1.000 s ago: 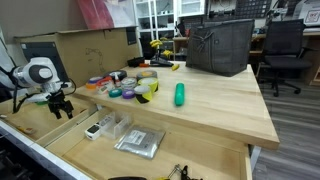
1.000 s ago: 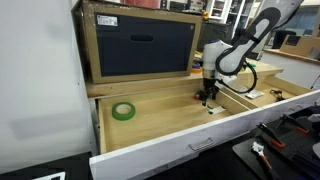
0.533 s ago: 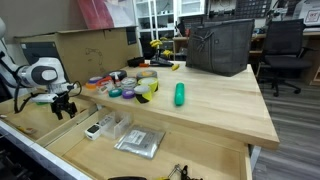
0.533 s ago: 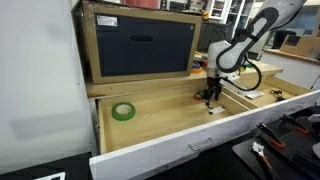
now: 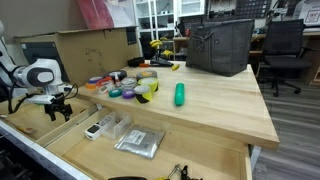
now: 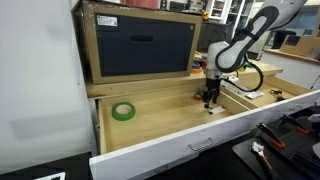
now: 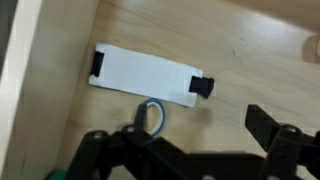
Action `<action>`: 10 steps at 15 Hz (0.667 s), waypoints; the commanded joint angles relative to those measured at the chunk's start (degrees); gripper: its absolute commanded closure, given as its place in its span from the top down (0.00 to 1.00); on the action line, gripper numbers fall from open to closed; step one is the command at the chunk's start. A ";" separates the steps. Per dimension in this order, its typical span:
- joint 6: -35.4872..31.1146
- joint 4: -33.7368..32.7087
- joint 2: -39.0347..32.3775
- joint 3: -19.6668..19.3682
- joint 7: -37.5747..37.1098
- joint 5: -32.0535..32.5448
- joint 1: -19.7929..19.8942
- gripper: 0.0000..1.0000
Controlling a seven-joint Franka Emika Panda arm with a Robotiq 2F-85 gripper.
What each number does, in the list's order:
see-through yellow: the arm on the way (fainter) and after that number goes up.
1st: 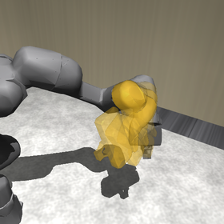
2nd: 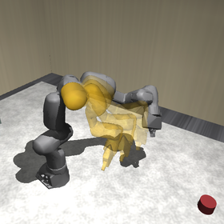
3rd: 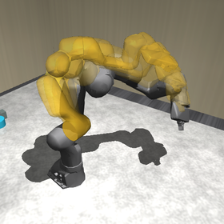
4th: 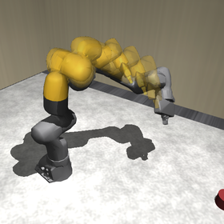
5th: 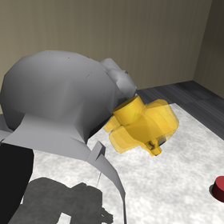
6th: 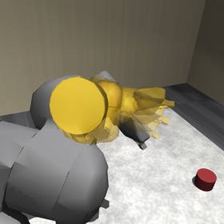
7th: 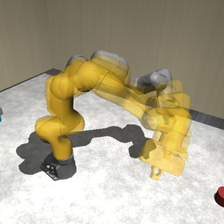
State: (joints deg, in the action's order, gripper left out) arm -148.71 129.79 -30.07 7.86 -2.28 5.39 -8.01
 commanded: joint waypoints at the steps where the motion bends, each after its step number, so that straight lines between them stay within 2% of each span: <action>1: 0.14 1.14 1.58 -0.44 1.58 0.05 -0.74 1.00; 10: 0.38 -0.21 0.19 -2.90 -0.05 1.95 -1.77 1.00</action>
State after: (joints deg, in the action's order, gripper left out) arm -148.69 129.81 -30.10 5.88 -2.27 6.66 -8.51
